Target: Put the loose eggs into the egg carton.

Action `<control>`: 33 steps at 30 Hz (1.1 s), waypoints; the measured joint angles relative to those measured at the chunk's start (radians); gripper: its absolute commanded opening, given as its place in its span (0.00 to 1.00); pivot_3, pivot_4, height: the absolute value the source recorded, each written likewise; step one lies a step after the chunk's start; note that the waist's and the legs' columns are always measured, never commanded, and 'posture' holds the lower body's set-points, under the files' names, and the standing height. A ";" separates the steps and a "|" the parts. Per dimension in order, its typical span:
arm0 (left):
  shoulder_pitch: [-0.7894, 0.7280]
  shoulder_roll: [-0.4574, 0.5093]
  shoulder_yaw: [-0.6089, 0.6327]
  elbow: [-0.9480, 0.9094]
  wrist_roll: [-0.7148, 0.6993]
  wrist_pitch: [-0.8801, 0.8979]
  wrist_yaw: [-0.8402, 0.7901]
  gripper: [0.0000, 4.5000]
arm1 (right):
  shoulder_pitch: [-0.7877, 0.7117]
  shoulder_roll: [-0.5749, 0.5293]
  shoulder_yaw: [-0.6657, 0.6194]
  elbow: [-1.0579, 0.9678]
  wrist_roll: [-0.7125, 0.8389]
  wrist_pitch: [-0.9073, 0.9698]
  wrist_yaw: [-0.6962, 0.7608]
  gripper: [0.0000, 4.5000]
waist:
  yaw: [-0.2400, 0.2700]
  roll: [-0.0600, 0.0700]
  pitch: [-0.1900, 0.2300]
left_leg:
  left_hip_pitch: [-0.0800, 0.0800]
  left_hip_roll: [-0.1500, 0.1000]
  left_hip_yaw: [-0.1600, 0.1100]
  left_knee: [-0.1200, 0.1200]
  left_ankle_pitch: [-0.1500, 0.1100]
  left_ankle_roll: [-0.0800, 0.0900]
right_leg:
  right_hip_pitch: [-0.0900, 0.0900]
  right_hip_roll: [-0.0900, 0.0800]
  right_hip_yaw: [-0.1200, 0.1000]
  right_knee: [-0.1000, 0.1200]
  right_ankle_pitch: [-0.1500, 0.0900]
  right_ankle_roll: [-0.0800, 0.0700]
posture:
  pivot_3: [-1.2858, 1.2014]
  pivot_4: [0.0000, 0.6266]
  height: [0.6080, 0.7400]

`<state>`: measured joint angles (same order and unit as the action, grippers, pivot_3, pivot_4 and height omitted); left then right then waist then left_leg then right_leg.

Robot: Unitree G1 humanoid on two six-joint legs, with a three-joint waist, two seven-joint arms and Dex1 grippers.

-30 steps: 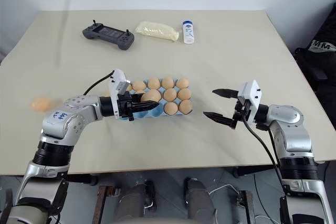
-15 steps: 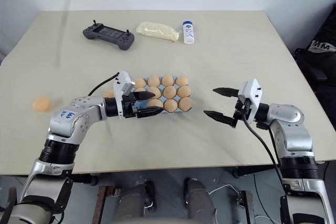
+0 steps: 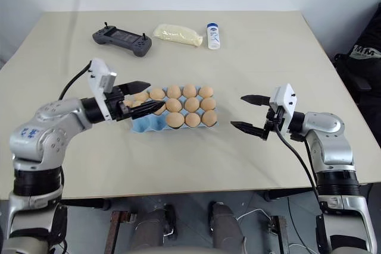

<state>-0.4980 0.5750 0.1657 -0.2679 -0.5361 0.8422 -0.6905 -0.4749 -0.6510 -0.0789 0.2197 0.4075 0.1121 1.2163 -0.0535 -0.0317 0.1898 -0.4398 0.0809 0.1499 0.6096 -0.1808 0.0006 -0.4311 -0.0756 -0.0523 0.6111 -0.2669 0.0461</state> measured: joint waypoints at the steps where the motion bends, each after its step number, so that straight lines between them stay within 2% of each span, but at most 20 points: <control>1: 0.021 -0.001 0.020 -0.016 -0.009 0.007 0.015 0.99 | -0.004 0.000 0.002 0.007 -0.001 0.000 0.002 1.00 | 0.000 0.000 0.000 | 0.000 0.000 0.000 0.000 0.000 0.000 | 0.000 0.000 0.000 0.000 0.000 0.000 | 0.52 0.24 1.00; 5: 0.134 -0.005 0.152 -0.097 -0.033 0.002 0.085 0.99 | -0.021 0.003 0.010 0.027 -0.006 -0.004 0.016 1.00 | -0.002 0.000 0.000 | 0.000 0.000 0.000 0.000 0.000 0.000 | 0.000 0.000 0.001 -0.001 0.000 0.000 | 0.52 0.24 1.00; 12: 0.419 -0.005 0.387 -0.169 -0.052 -0.039 0.130 0.99 | -0.056 0.018 0.032 0.066 -0.015 -0.009 0.039 1.00 | -0.003 0.000 0.000 | 0.000 0.001 0.000 -0.005 -0.001 0.000 | 0.000 -0.001 0.003 -0.008 0.000 -0.001 | 0.52 0.24 1.00; 15: 0.520 -0.022 0.456 -0.182 -0.054 -0.071 0.135 0.99 | -0.065 0.021 0.034 0.081 -0.020 -0.021 0.047 1.00 | -0.003 0.000 0.000 | -0.001 0.001 0.000 -0.013 -0.001 0.000 | 0.001 -0.001 0.002 -0.021 0.006 -0.002 | 0.52 0.24 1.00; 19: 0.640 -0.058 0.502 -0.185 -0.055 -0.129 0.131 0.99 | -0.072 0.023 0.034 0.102 -0.025 -0.026 0.059 1.00 | 0.000 0.000 0.000 | -0.003 0.001 0.002 -0.016 -0.001 0.000 | 0.000 -0.002 0.002 -0.027 0.007 0.000 | 0.52 0.24 1.00; 26: 0.649 -0.061 0.516 -0.158 -0.055 -0.210 0.134 0.99 | -0.089 0.030 0.036 0.116 -0.027 -0.032 0.072 1.00 | -0.001 0.000 0.000 | -0.004 0.001 0.008 -0.019 -0.001 0.000 | -0.006 -0.002 0.002 -0.026 0.007 0.000 | 0.52 0.24 1.00; 33: 0.442 -0.002 0.384 -0.058 -0.002 -0.223 0.190 0.99 | -0.091 0.038 0.036 0.126 -0.032 -0.044 0.078 1.00 | -0.001 0.000 0.000 | -0.002 0.001 0.013 -0.018 -0.001 0.000 | -0.006 -0.002 0.001 -0.024 0.009 0.003 | 0.52 0.24 1.00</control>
<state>-0.0563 0.5729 0.5502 -0.3262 -0.5383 0.6193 -0.5006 -0.5655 -0.6127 -0.0432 0.3459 0.3751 0.0676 1.2940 -0.0540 -0.0314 0.1899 -0.4422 0.0815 0.1628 0.5920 -0.1820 0.0006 -0.4375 -0.0775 -0.0517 0.5874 -0.2579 0.0486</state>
